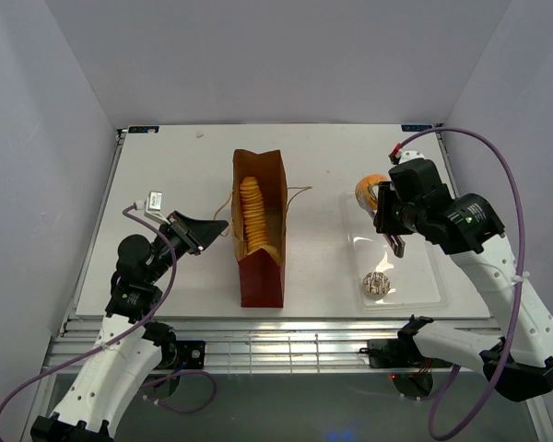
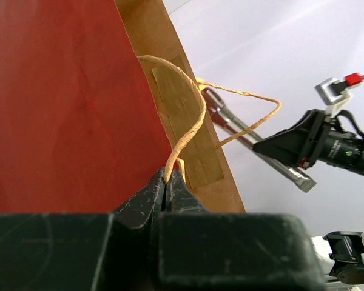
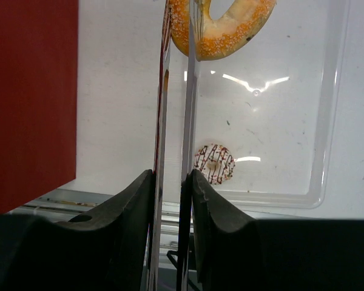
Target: Place the fake bread into the paper bag
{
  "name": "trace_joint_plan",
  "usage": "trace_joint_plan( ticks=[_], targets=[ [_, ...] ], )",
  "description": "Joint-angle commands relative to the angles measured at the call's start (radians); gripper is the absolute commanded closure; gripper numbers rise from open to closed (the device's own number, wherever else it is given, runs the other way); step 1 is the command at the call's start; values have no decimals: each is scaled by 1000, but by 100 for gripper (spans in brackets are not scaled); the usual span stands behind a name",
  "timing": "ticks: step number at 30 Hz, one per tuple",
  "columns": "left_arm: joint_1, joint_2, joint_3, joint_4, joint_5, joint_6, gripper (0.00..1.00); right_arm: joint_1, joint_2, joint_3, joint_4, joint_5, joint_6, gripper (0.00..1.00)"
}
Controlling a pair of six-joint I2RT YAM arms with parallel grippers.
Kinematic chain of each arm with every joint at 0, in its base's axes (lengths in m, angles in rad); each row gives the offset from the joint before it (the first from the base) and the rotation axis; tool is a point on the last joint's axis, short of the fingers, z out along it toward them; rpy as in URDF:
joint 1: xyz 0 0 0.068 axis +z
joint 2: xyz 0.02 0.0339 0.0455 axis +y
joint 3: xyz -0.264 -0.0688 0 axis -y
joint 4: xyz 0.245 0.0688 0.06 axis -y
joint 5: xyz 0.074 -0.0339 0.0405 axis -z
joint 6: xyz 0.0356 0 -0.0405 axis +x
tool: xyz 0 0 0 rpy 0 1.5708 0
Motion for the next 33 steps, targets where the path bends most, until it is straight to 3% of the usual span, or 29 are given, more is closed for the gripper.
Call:
trace_joint_plan(
  ticks=[1,14,33],
  targets=[
    [-2,10,46,-23,15,16,100,-2,-8,91,80,-63,-63,71],
    [-2,14,83,-76,4,16,100,-2,-115,177,291,-278,-151,72],
    [-2,-3,93,-137,-13,22,100,-2,-226,44,598,-881,-247,72]
  ],
)
